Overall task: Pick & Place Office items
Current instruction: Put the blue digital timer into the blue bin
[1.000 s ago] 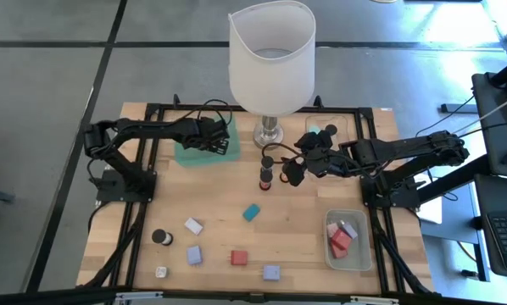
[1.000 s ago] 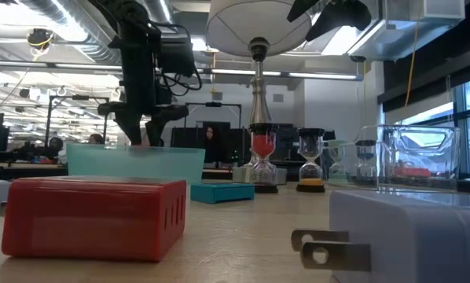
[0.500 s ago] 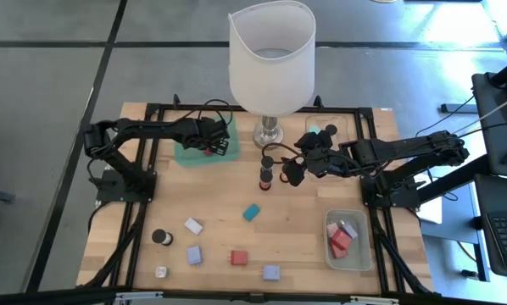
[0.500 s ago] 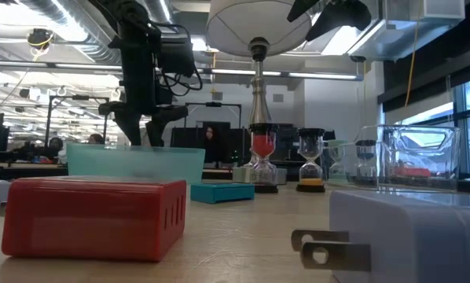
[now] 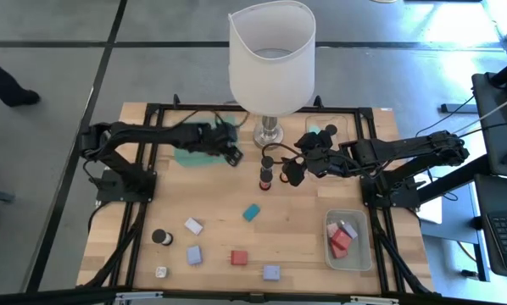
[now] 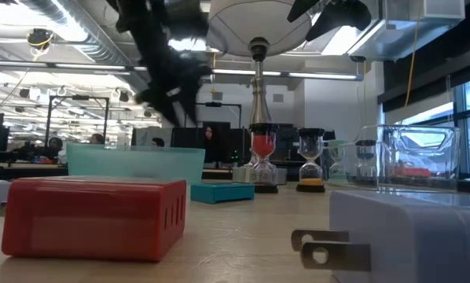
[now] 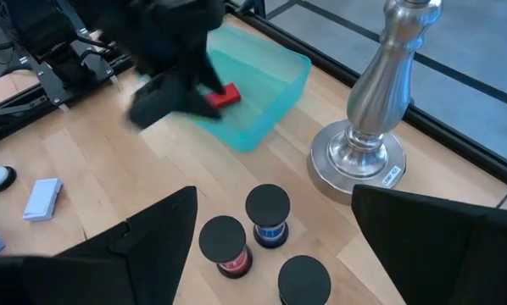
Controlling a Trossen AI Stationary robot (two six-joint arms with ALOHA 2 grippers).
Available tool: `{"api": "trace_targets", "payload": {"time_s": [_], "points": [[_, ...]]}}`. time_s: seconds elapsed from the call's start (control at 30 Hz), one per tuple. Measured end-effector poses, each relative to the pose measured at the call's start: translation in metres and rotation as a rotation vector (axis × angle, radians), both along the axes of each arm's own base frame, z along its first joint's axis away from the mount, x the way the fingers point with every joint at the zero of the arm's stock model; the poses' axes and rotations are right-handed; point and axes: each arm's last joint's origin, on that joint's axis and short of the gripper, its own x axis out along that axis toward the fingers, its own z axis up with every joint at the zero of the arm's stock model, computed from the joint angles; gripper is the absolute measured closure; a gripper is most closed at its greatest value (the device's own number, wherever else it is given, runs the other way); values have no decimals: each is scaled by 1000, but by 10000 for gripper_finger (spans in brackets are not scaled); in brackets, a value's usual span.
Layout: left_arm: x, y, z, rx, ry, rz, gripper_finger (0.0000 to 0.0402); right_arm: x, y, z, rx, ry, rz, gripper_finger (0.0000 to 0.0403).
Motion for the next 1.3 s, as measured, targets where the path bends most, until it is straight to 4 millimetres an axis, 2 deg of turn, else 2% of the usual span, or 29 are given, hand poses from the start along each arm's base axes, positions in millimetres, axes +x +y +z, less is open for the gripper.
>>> {"api": "trace_targets", "payload": {"time_s": [0.13, 0.37, 0.47, 0.6, 0.8, 1.0, 1.3], "points": [[26, -45, 3, 21, -148, -186, 184, 0, 0, 0, -2, 10, 18, 85], [42, -119, -9, 150, -166, -474, 181, 0, 0, -1, -13, 32, 41, 85], [47, -142, -19, 140, -196, -485, 177, 0, 1, -1, -21, 41, 59, 85], [55, -165, -40, 35, -240, -418, 166, 0, 2, -2, -15, 60, 108, 85], [60, -182, -68, 11, -201, -428, 140, 0, 3, -2, -24, 85, 170, 85], [62, -188, -87, 80, -144, -443, 120, 0, 3, -2, -40, 98, 193, 85], [62, -189, -112, 96, -81, -382, 120, 0, 4, -2, -30, 102, 212, 84]]}}
